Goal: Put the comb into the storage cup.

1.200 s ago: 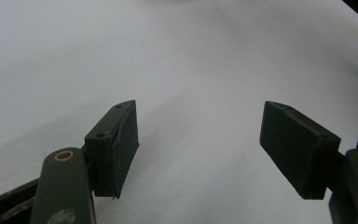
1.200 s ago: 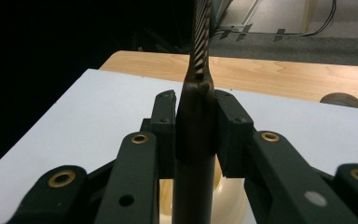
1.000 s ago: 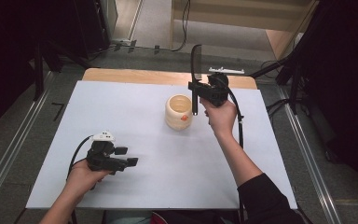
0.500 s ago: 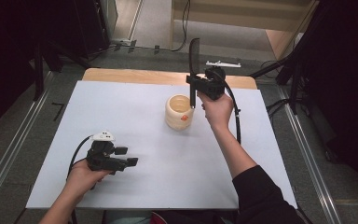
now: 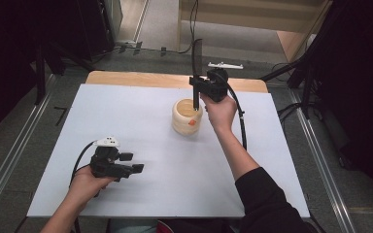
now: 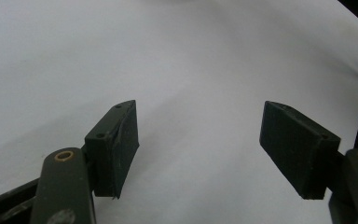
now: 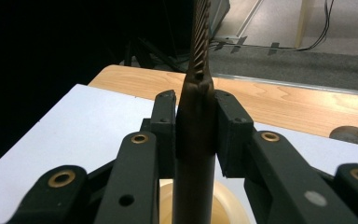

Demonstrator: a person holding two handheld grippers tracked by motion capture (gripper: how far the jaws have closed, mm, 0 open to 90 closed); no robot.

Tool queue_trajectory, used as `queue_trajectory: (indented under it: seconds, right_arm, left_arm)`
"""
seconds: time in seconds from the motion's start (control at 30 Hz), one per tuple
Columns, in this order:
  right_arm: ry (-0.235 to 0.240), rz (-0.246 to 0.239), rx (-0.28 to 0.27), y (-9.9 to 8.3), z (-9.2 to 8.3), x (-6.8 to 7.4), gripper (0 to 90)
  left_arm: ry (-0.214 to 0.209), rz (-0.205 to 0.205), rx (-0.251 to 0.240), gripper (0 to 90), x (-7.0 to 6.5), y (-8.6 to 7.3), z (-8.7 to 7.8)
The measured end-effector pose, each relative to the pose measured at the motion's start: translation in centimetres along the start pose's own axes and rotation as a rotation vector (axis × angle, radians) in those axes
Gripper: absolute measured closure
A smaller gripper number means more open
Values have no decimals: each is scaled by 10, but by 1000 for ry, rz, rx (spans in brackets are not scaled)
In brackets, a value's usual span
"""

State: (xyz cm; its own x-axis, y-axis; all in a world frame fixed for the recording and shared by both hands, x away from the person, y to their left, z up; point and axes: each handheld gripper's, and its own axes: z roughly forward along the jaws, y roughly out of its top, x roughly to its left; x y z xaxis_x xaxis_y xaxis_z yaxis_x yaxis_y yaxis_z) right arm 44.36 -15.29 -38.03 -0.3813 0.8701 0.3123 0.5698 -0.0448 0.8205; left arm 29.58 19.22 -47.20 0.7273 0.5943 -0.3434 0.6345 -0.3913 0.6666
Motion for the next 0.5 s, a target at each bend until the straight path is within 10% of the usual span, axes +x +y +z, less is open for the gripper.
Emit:
queue_trajectory:
  seconds: [0.5]
  right_arm:
    - [0,5,4,-8,11,3,700]
  left_arm:
    - [-1,-1,1,287,0,0,0]
